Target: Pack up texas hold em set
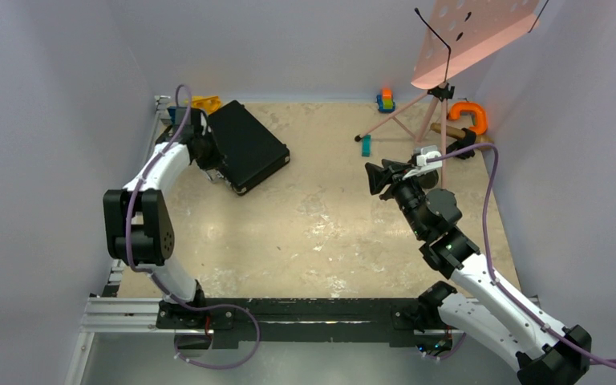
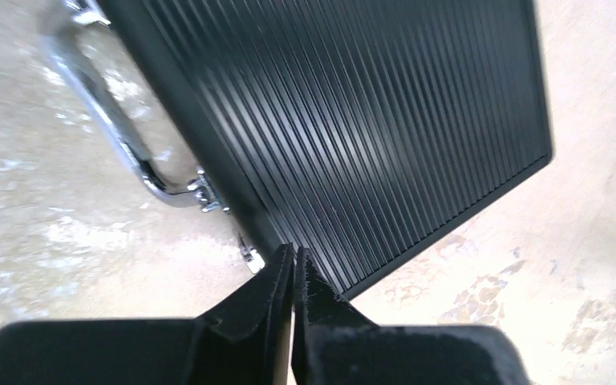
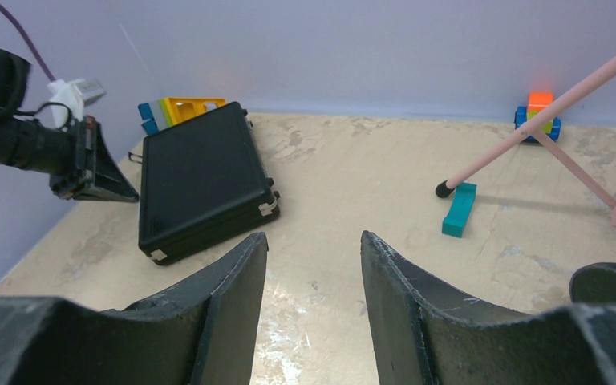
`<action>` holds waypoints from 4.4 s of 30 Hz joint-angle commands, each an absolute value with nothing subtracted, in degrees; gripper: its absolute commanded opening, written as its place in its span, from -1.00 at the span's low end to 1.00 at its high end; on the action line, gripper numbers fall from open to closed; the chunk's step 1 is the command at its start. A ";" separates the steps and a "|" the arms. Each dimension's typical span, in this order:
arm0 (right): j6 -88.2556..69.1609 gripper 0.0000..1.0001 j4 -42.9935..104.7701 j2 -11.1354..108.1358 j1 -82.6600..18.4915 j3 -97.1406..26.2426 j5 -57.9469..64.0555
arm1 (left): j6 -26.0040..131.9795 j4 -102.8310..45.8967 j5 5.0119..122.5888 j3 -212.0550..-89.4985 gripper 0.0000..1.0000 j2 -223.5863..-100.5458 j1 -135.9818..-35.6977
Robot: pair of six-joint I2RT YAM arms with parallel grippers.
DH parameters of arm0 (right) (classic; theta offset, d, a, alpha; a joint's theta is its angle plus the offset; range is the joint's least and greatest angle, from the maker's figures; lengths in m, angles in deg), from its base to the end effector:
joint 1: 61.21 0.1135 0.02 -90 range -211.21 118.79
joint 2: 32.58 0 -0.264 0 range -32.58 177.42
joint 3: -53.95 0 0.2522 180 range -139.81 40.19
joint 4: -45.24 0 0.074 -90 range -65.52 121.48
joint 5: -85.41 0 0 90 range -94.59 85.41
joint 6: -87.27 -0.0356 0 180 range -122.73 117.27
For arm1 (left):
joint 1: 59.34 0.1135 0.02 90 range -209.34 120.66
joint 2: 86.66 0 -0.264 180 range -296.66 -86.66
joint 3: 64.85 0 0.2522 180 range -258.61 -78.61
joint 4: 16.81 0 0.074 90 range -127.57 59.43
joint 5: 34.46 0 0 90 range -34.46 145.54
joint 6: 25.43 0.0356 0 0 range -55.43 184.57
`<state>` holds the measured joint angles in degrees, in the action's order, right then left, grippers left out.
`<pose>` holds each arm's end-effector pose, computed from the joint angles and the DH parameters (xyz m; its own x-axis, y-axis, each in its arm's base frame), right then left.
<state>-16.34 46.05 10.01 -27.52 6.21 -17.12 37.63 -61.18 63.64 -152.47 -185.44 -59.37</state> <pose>0.1582 0.0962 0.3261 -0.0012 0.2753 -0.9614 -0.3721 0.8922 0.2559 0.3696 -0.0052 0.2355 -0.7713 -0.4481 -0.4519 -0.3020 0.8827 -0.3600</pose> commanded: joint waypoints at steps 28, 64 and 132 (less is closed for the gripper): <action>-15.43 0.02 49.07 11.20 -27.81 6.35 -18.38 | 44.57 -78.96 54.38 -196.90 -0.66 -213.56 -46.35; -15.57 0.02 48.97 10.12 -27.73 6.59 -18.02 | 56.45 -93.92 46.88 -203.77 -0.90 -224.83 -45.10; -15.57 0.03 48.95 9.91 -27.81 6.86 -17.85 | 37.01 -63.58 77.78 -182.82 -0.41 -206.99 -46.99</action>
